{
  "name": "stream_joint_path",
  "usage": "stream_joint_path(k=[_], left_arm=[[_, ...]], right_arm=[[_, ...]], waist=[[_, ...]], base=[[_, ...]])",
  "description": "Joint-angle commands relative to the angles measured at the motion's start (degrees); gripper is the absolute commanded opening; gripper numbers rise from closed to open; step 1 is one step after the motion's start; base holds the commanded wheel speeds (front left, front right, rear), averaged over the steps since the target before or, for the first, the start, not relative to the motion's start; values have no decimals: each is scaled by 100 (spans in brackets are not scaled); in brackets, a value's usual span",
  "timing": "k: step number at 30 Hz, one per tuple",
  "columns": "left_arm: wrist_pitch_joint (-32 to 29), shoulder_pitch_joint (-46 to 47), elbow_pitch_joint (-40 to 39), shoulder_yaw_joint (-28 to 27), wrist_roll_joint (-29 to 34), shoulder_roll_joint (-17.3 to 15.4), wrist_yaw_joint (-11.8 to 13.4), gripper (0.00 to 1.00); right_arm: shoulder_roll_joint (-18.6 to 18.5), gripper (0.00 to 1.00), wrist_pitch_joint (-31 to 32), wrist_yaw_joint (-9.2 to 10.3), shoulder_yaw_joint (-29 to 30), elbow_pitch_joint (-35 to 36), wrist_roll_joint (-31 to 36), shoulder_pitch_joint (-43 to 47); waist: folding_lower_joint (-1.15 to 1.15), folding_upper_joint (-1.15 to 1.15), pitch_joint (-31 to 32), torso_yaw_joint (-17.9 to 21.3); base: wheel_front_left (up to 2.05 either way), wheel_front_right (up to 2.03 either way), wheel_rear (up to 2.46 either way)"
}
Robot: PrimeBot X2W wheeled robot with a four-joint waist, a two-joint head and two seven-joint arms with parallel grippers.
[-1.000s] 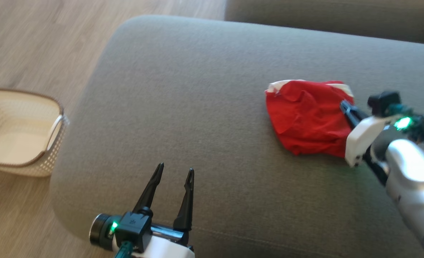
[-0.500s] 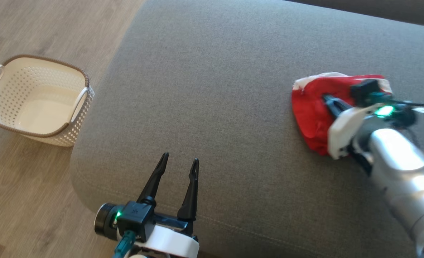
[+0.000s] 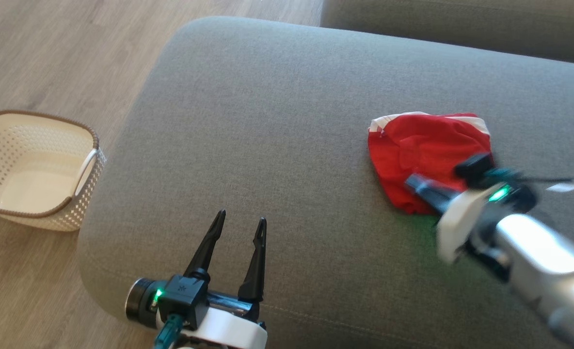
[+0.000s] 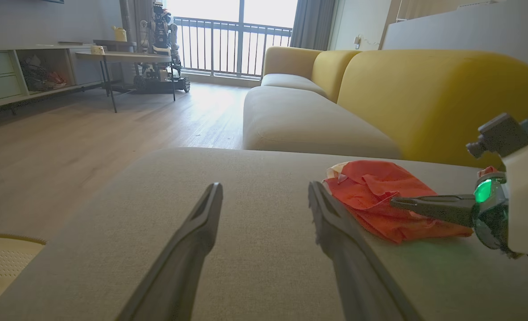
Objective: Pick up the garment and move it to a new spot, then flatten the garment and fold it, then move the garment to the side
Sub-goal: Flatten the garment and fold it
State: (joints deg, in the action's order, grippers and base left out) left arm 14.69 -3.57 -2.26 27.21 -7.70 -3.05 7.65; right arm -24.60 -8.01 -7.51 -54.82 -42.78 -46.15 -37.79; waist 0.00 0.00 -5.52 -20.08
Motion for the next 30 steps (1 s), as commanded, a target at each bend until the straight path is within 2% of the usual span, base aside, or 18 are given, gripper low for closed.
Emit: stream_joint_path(k=[1, 6, 12, 16, 20, 22, 25, 26, 27, 30], left_arm=[[30, 68, -237, -163, 49, 17, 31, 100], [30, 74, -282, -126, 121, 17, -39, 100], [30, 53, -254, -172, 148, 17, -37, 100], [30, -59, -236, -261, 175, 14, -26, 100], [30, -173, -280, -353, 197, 12, -4, 100], [30, -223, -301, -369, 208, 13, -3, 100], [30, -334, -310, -427, 221, 13, 43, 100], [30, -381, -314, -463, 217, 13, 66, 100], [30, -433, -321, -508, 205, 12, 92, 100], [30, -597, -377, -683, 65, 13, 164, 100]], right_arm=[[-156, 0, -226, 2, 145, -1, 104, -241], [-48, 0, -559, 2, 477, -757, 533, -480], [445, 0, -490, 2, 346, -1409, 603, -252], [615, 0, -200, 2, -15, -1273, 399, 114], [614, 0, 153, 2, -332, -897, 108, 453], [571, 0, 126, 2, -353, -660, -36, 575], [556, 0, -240, 2, -88, -423, -202, 724], [578, 39, -377, 2, 72, -391, -233, 774], [613, 100, -500, 2, 275, -381, -243, 820], [746, 100, -682, 2, 1034, -366, 12, 938]], waist=[[0, 0, 16, 8], [0, 0, -64, -122], [0, 0, 4, -322], [0, 0, 177, -252], [0, 0, 377, -32], [0, 0, 483, 89], [0, 0, 664, 304], [0, 0, 723, 382], [0, 0, 780, 466], [0, 0, 887, 716]], base=[[0, 0, 0], [0, 0, 0], [0, 0, 0], [0, 0, 0], [0, 0, 0], [0, 0, 0], [0, 0, 0], [0, 0, 0], [0, 0, 0], [0, 0, 0]])
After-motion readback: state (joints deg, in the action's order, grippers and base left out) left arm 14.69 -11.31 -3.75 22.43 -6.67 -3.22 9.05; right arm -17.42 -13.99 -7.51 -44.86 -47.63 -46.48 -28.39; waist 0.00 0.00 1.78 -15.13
